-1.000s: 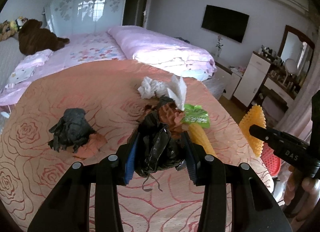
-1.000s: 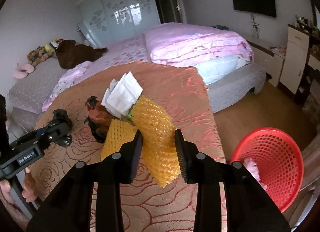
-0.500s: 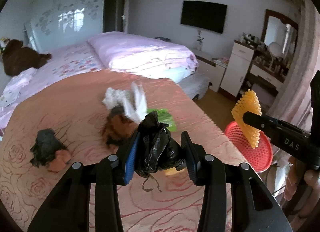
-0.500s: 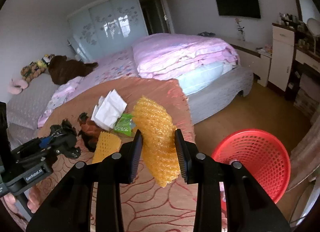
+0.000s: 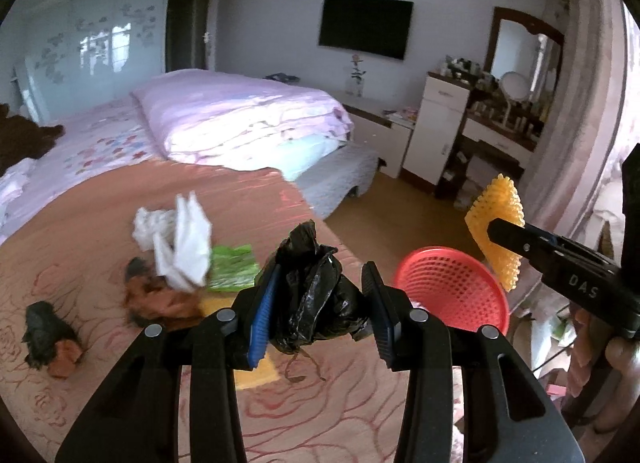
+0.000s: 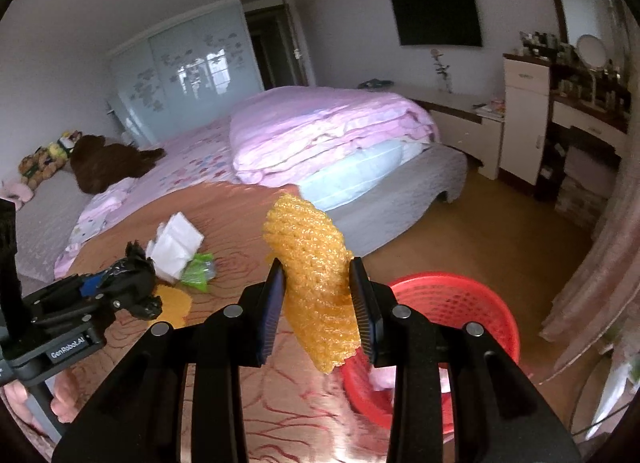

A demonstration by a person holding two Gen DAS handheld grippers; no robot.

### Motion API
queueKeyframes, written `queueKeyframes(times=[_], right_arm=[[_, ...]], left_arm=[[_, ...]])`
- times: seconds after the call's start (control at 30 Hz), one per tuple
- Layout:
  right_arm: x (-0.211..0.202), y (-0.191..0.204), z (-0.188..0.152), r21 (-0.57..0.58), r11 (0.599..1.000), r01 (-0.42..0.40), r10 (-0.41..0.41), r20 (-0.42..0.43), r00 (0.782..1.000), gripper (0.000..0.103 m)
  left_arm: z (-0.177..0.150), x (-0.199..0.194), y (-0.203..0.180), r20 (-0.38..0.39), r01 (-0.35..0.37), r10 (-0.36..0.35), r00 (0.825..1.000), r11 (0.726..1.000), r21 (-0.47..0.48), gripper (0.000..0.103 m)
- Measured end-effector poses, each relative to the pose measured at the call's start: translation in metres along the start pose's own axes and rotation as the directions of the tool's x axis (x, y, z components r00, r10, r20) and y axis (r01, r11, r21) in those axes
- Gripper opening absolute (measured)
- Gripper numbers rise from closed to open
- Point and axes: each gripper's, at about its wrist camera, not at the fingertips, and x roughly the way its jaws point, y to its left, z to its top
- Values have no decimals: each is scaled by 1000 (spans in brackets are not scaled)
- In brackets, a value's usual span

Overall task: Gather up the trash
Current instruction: 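Carry the black bag and yellow foam net in both tools over the red basket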

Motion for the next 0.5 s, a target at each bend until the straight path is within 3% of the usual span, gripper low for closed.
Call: queueKeyframes(times=[0.5], right_arm=[[-15,-69,-10,93,989,118,-118,-4,993,32]], left_arm=[[18,38,-74,-43,166,-163,986,981,97,40]])
